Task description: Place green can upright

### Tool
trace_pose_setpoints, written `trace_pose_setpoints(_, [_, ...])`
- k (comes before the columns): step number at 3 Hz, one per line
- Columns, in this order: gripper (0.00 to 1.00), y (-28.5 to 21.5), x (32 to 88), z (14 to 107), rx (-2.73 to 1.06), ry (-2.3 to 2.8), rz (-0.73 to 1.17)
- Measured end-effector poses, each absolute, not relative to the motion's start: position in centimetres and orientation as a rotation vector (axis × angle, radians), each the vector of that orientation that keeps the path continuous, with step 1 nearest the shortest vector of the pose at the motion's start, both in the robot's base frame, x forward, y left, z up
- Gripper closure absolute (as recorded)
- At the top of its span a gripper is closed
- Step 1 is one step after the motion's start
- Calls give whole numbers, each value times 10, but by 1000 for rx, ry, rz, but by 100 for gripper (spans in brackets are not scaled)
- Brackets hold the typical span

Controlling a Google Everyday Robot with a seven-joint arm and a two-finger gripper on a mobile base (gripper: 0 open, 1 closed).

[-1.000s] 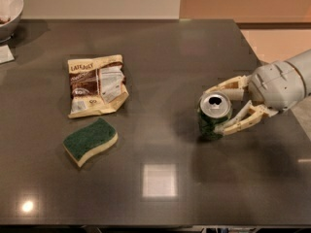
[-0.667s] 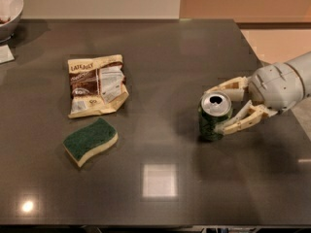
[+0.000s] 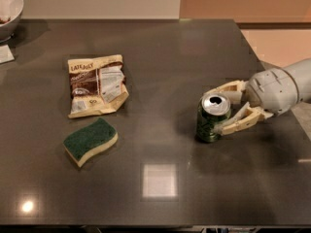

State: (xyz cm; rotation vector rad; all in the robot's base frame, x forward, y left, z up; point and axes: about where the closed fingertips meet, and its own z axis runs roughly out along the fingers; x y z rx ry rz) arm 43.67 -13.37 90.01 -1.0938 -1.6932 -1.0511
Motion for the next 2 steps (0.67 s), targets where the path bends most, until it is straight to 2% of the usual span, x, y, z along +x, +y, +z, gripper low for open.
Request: trace_pose_setpoints(2, [100, -134, 444, 892, -1045, -1610, -1072])
